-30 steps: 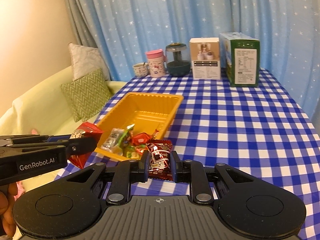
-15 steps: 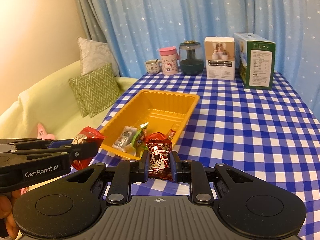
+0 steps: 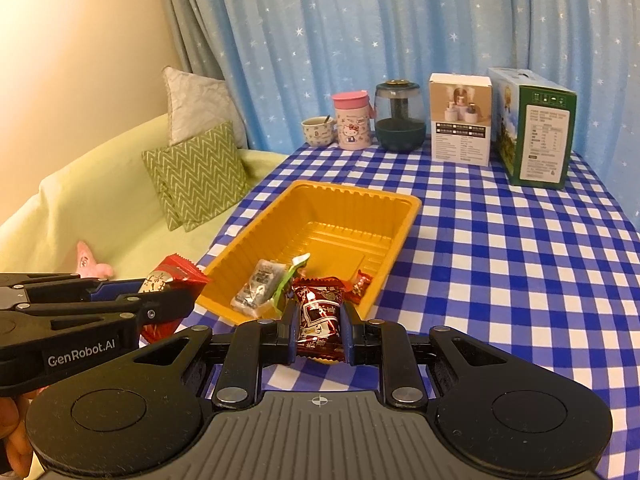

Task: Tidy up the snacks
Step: 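Carry the gold-print candy in the left tool while the right tool carries its candy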

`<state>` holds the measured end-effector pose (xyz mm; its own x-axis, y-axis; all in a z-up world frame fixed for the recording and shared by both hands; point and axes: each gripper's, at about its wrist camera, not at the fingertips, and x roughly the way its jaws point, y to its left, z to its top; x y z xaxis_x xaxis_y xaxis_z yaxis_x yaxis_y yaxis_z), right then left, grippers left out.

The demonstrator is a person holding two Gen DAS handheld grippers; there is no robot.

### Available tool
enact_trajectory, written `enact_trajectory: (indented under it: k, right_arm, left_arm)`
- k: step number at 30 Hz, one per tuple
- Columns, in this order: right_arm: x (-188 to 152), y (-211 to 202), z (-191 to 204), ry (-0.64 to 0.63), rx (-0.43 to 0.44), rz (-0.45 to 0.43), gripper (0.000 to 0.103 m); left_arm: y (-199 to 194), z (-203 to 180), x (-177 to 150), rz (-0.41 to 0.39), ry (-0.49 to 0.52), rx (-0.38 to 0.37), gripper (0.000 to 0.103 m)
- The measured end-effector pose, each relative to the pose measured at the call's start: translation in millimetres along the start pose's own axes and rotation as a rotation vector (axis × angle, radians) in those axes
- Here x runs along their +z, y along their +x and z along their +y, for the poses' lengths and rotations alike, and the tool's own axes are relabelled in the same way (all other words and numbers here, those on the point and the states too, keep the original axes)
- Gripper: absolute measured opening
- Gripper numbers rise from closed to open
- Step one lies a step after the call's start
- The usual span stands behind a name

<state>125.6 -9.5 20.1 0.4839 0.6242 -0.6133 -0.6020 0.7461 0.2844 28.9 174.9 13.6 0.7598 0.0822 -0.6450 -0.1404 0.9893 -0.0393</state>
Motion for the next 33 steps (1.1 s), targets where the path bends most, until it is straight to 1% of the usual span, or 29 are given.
enact_trajectory:
  k: [7, 15, 20, 26, 33]
  right_arm:
    - [10.2, 16.2, 0.1, -0.001, -0.001, 0.001, 0.022]
    - [27.5, 41.9, -5.0, -0.01, -0.013, 0.003, 0.022]
    - [37.1, 59.0, -9.8, -0.013, -0.016, 0.002, 0.022]
    - [47.5, 80.1, -14.2, -0.017, -0.017, 0.003, 0.022]
    - [54.5, 105.7, -21.9, -0.006, -0.018, 0.025, 0.022]
  left_arm:
    - [15.5, 9.3, 7.7, 0.011, 0.011, 0.002, 0.022]
    - [37.0, 20.3, 24.1, 0.012, 0.033, -0.007, 0.022]
    - [53.4, 28.6, 34.9, 0.014, 0.032, -0.018, 0.022]
    - [77.9, 33.8, 48.6, 0.029, 0.064, -0.017, 0.022]
    - [104.4, 36.3, 60.8, 0.048, 0.094, -0.026, 0.022]
